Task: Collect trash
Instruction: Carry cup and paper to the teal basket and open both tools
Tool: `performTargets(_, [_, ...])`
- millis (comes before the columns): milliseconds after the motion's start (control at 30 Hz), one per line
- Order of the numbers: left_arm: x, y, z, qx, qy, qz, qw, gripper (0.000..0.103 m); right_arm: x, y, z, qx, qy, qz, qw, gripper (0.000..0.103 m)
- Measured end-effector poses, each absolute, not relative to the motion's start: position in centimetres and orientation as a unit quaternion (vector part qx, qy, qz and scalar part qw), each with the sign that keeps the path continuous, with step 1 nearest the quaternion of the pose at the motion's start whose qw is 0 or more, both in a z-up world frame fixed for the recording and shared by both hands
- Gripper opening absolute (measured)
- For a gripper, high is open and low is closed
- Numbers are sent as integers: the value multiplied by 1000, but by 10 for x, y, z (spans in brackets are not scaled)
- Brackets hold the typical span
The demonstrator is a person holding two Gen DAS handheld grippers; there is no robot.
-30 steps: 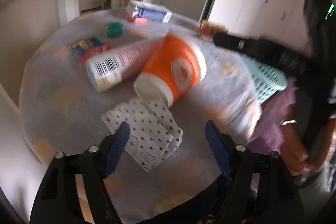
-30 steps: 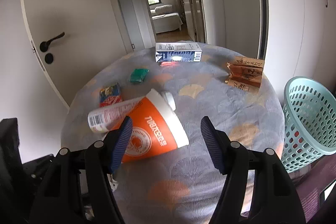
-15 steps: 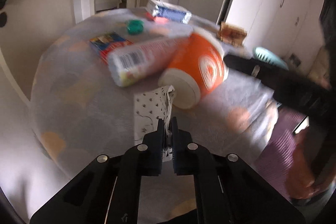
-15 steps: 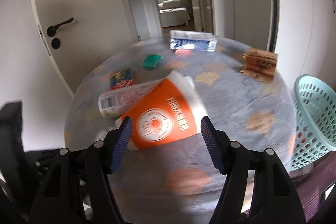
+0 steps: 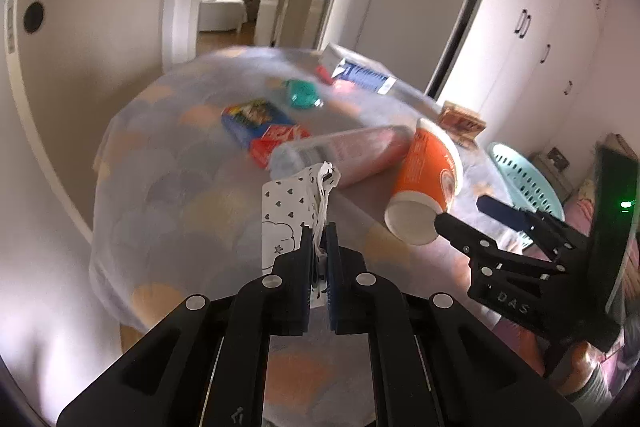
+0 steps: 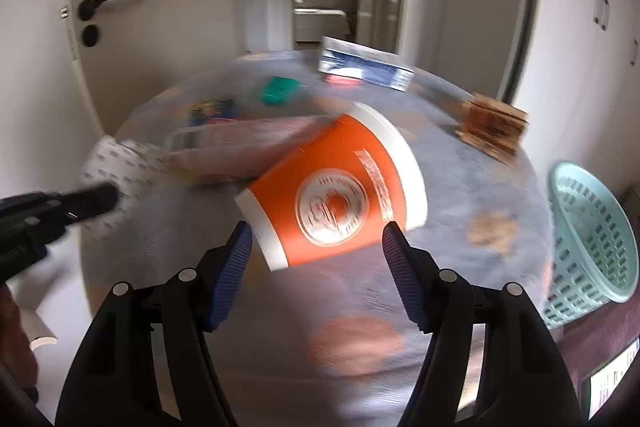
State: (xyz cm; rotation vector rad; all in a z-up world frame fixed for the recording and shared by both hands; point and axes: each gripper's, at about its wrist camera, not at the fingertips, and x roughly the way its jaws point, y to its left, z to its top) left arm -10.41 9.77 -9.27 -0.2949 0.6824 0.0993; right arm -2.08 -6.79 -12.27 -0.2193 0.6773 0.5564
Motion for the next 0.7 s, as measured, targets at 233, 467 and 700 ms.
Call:
performTargets(233, [-96,93,-82,-140,317,32,937,5,17,-122,-123,-56,349,195,915,64])
performTargets(467, [-79,91,-68,-131,303,18,944,5,19,-136,-107,-2,343,210,915,68])
performTargets(700, [-48,81,-50,-112,292,-9,950,5,41,-119,-114,25,361,187,913,81])
